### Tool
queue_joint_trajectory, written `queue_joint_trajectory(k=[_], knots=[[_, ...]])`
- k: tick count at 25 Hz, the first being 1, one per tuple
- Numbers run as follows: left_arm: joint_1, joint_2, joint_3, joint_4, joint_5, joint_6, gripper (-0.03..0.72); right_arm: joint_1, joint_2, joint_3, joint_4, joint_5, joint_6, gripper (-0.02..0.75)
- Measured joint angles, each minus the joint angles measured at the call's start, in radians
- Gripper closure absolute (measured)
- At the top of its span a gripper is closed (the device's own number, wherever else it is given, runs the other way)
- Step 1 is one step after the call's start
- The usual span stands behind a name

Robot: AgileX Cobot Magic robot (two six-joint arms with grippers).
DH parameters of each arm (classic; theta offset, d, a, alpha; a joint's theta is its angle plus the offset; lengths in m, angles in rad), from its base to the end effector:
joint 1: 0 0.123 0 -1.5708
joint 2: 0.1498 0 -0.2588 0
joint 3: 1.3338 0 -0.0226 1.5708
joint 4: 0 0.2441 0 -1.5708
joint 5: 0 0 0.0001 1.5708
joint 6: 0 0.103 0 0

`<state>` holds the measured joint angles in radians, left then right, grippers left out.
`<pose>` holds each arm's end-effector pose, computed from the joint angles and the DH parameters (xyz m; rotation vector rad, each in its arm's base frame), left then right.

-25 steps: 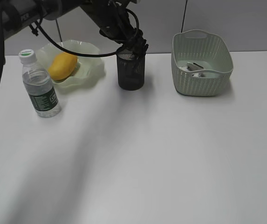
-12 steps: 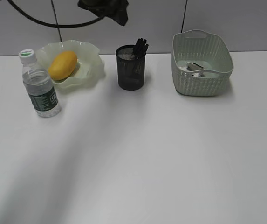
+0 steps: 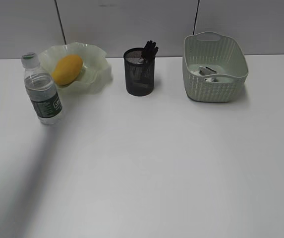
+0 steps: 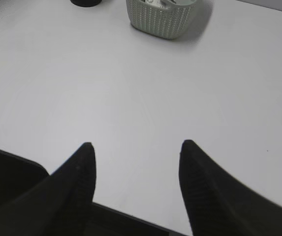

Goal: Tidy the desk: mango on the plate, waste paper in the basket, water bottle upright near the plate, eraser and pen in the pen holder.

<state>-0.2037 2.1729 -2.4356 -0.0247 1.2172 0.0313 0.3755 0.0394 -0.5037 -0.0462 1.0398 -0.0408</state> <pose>0.4548 -0.0964 0.3383 0.2861 2.4239 -0.1091 0.0320 0.0082 0.2705 -0.4255 2.0173 0.1516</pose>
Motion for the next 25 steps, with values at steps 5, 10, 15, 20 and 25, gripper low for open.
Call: queue_joint_trajectory(k=[5,10,15,20,25], knots=[[0.08,-0.094,0.081,0.012,-0.001,-0.011,0.214,0.0,0.0,0.0,-0.002,0.0,0.0,0.301],[0.119,-0.244,0.35,0.025,-0.001,-0.016,0.216,0.0,0.0,0.0,-0.003,0.0,0.0,0.301],[0.12,-0.454,0.686,0.073,-0.001,-0.016,0.216,0.0,0.0,0.0,-0.003,0.0,0.0,0.301],[0.156,-0.669,1.021,0.086,0.0,-0.016,0.216,0.0,0.0,0.0,-0.004,0.0,0.0,0.301],[0.163,-0.923,1.321,0.076,-0.051,-0.016,0.216,0.0,0.0,0.0,-0.005,0.0,0.0,0.301]])
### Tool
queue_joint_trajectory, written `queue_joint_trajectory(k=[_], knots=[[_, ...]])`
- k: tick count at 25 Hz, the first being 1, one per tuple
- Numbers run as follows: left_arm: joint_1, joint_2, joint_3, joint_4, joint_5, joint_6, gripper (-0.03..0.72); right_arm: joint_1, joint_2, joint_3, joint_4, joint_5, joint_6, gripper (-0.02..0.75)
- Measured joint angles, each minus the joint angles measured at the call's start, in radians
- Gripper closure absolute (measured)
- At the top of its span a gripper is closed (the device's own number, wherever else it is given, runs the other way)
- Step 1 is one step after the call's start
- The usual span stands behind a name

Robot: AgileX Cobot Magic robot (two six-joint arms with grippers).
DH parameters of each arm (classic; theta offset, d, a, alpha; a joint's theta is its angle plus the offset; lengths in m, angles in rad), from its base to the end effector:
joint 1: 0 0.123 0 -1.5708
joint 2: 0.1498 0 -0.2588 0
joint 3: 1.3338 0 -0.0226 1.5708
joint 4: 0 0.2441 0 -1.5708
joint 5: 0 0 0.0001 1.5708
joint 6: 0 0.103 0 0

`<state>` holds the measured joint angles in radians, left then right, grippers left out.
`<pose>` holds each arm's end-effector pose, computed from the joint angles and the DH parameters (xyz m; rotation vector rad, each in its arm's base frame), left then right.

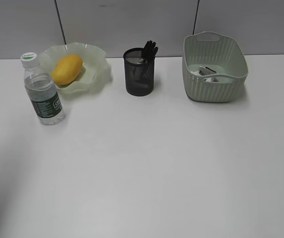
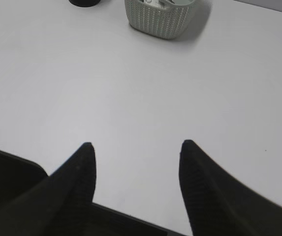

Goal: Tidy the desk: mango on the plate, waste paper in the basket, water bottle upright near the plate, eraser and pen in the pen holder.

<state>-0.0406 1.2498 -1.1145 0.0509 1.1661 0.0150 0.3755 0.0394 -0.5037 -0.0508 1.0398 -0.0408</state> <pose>0.2367 -0.0048 0.2924 0.0935 2.7822 0.0637 0.0321 0.0078 0.2705 -0.4253 2.0169 0.1461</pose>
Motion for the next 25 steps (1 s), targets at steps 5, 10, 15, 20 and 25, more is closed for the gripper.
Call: queue_joint_trajectory(k=[5,10,15,20,25], knots=[[0.0,-0.255,0.223,-0.034,-0.054,0.0,0.216,0.0,0.0,0.0,0.0,0.0,0.0,0.301],[0.0,-0.536,0.373,-0.041,-0.065,0.0,0.216,0.0,0.0,0.0,-0.001,0.0,0.0,0.301],[0.0,-0.755,0.453,-0.043,-0.097,0.0,0.216,0.0,0.0,0.0,-0.001,0.0,0.0,0.301],[0.0,-0.947,0.512,-0.045,-0.113,0.0,0.217,0.0,0.0,0.0,-0.001,0.0,0.001,0.301],[0.0,-1.091,0.55,-0.051,-0.123,0.0,0.218,0.0,0.0,0.0,-0.001,0.0,0.001,0.301]])
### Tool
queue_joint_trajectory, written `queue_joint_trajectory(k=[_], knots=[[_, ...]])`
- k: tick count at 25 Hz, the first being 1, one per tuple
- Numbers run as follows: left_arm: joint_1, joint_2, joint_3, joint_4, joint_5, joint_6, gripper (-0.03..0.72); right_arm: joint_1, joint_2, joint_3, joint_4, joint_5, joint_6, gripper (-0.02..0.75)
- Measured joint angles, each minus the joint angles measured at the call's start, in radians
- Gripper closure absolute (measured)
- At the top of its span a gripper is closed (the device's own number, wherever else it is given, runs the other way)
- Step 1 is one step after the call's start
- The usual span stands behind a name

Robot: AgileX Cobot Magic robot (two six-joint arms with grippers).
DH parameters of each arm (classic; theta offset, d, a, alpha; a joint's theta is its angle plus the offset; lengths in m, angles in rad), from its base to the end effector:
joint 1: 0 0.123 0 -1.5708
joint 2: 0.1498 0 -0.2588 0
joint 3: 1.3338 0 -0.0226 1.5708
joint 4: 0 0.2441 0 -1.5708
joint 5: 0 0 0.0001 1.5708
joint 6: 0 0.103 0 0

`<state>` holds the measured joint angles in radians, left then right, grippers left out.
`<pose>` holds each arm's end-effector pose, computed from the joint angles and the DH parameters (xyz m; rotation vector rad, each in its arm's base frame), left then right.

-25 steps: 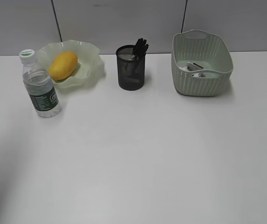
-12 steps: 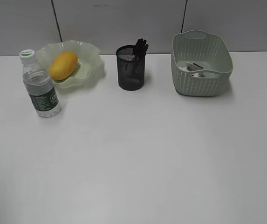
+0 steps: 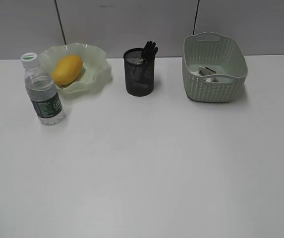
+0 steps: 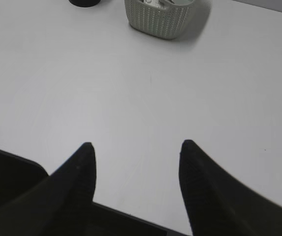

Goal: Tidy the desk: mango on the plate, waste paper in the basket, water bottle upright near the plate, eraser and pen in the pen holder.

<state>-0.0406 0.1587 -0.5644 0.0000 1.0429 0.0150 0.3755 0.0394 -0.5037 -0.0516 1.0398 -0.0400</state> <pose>0.0455 -0.0018 0.2831 0.0590 2.1200 -0.0152 0.0321 0.0077 0.2705 -0.4245 2.0170 0.1457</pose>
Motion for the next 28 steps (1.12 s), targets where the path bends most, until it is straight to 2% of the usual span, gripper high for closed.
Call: queue_joint_trajectory(k=[7,12,24,28], knots=[[0.0,-0.147,0.023,-0.012,0.004,0.0,0.218,0.0,0.0,0.0,0.0,0.0,0.0,0.301],[0.0,-0.165,0.037,-0.013,0.024,0.0,0.22,-0.013,-0.001,0.0,0.0,-0.001,0.0,0.301],[0.0,-0.167,0.04,-0.013,0.025,0.0,0.222,-0.291,-0.042,0.0,0.0,0.0,0.0,0.301],[0.0,-0.167,0.04,-0.012,0.025,0.0,0.226,-0.321,-0.047,0.0,0.001,0.0,0.0,0.301]])
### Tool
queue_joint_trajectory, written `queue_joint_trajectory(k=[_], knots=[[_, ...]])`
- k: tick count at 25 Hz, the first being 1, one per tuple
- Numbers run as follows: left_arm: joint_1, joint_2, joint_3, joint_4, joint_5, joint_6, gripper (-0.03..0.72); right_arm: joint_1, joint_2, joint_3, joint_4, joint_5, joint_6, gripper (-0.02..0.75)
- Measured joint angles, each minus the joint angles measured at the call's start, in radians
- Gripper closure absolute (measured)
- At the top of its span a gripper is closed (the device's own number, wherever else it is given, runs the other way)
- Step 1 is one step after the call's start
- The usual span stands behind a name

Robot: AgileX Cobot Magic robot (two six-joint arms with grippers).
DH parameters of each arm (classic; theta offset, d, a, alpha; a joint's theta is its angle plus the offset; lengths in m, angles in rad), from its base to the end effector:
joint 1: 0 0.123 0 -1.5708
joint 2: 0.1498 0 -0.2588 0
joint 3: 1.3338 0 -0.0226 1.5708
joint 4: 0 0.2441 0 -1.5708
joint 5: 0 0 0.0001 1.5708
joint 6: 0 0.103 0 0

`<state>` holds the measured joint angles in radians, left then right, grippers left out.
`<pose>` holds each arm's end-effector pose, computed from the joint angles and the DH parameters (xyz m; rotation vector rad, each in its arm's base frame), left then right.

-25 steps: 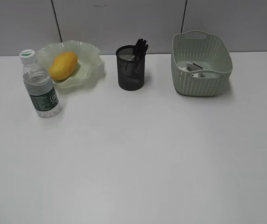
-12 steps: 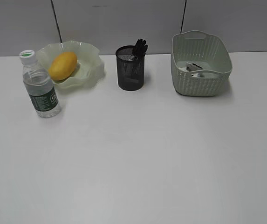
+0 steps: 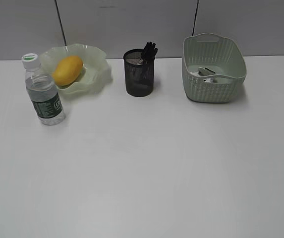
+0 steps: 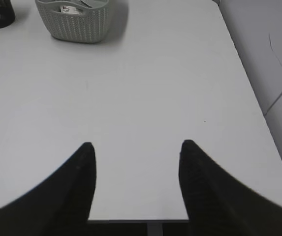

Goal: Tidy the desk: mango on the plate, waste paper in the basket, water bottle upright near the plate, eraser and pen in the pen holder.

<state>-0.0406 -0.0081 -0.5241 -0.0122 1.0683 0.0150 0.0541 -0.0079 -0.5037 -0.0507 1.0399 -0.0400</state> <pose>0.0221 -0.0020 0.2749 0.0570 2.0190 -0.0308 0.0259 -0.0031 0.2719 -0.0925 2.0091 -0.0514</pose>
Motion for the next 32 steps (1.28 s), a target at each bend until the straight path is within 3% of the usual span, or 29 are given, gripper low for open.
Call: queue_joint_trajectory(k=[32], knots=[[0.0,0.0,0.0,-0.001,0.0,0.0,0.281,-0.004,-0.001,0.0,0.006,0.0,0.0,0.302]])
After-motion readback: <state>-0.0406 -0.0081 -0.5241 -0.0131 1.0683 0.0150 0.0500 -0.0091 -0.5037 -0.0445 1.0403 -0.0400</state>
